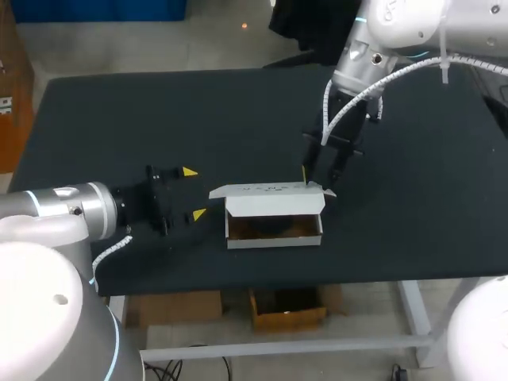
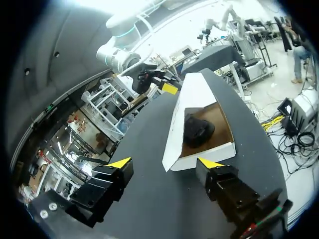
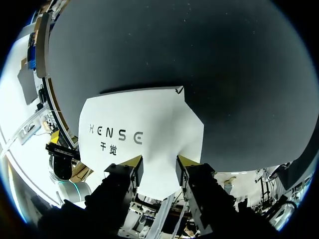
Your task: Assemble the packaging by folding the flat box into shape, placing the metal phone stand inside, and closing the box properly
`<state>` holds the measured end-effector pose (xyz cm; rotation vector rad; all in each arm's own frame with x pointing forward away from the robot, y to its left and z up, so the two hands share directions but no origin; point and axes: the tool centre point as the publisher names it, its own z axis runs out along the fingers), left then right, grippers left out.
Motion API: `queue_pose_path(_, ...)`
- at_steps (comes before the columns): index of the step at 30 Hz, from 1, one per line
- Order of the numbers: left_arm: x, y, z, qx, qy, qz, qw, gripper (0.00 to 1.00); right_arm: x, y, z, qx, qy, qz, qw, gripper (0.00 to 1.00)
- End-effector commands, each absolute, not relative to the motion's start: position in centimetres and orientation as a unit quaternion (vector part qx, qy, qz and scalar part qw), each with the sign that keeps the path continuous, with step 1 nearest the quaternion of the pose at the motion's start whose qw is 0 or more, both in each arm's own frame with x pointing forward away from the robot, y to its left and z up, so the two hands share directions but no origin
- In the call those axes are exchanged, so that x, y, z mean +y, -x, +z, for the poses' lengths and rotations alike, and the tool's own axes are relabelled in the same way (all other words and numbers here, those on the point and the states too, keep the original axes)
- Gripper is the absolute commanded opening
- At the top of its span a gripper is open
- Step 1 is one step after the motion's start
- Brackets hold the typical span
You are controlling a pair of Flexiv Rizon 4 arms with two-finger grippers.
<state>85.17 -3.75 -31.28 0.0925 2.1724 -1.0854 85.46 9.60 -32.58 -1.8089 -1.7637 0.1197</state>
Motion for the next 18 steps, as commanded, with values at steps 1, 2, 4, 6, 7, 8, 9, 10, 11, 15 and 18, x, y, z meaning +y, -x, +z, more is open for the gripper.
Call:
queue_pose_path(1,-2.7,-85.5,-28.9,0.876,-0.011,-0.411,0.253,1.00,9.6,-85.2,-32.8,-0.665,0.684,0.042,0.297,0.41)
queue_pose_path(2,-2.5,-85.7,-28.6,0.886,0.006,-0.404,0.227,1.00,9.6,-85.1,-32.8,-0.665,0.684,0.042,0.296,0.41)
queue_pose_path(4,-2.3,-86.0,-28.1,0.904,0.016,-0.387,0.179,1.00,9.6,-85.1,-32.8,-0.666,0.685,0.042,0.294,0.41)
queue_pose_path(6,-2.1,-86.2,-27.8,0.917,0.032,-0.371,0.141,1.00,9.6,-85.1,-32.9,-0.666,0.685,0.041,0.293,0.41)
queue_pose_path(7,-2.1,-86.3,-27.5,0.920,0.039,-0.368,0.127,1.00,9.5,-85.1,-32.9,-0.666,0.685,0.041,0.292,0.41)
queue_pose_path(8,-2.1,-86.4,-27.3,0.925,0.045,-0.358,0.123,1.00,9.5,-85.1,-33.0,-0.666,0.685,0.041,0.292,0.41)
queue_pose_path(9,-2.1,-86.5,-27.1,0.927,0.050,-0.355,0.114,1.00,9.5,-85.1,-33.0,-0.667,0.685,0.040,0.291,0.41)
queue_pose_path(10,-2.2,-86.6,-26.9,0.929,0.057,-0.350,0.107,1.00,9.5,-85.0,-33.0,-0.667,0.685,0.040,0.290,0.41)
queue_pose_path(11,-2.2,-86.6,-26.8,0.930,0.061,-0.345,0.107,1.00,9.5,-85.0,-33.0,-0.667,0.685,0.040,0.290,0.41)
queue_pose_path(15,-2.8,-86.3,-26.3,0.938,0.043,-0.321,0.126,1.00,9.4,-85.0,-33.2,-0.666,0.686,0.039,0.290,0.40)
queue_pose_path(18,-2.9,-86.3,-26.2,0.941,0.032,-0.301,0.152,1.00,9.4,-84.9,-33.3,-0.666,0.686,0.038,0.289,0.40)
